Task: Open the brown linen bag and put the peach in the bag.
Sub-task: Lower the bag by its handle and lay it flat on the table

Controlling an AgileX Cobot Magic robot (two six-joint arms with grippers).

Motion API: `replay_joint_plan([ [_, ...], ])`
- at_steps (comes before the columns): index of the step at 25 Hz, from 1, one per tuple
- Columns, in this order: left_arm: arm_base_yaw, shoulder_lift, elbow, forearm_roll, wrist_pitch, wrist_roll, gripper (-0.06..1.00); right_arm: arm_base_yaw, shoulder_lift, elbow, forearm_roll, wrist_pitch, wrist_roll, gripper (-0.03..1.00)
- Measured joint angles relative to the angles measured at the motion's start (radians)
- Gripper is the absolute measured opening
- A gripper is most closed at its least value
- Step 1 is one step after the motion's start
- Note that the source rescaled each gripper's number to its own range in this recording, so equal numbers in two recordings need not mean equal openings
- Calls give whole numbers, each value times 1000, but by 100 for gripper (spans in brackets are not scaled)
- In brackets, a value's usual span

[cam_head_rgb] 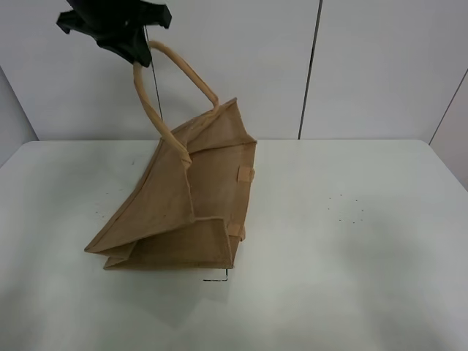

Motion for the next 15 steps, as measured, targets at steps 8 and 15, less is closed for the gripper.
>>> replay_joint_plan([
  [8, 0, 196, 0, -20, -4, 0, 0, 0, 0, 0, 0, 0, 0, 100],
  [15, 0, 344, 0, -104, -5, 22, 0, 0, 0, 0, 0, 0, 0, 100],
])
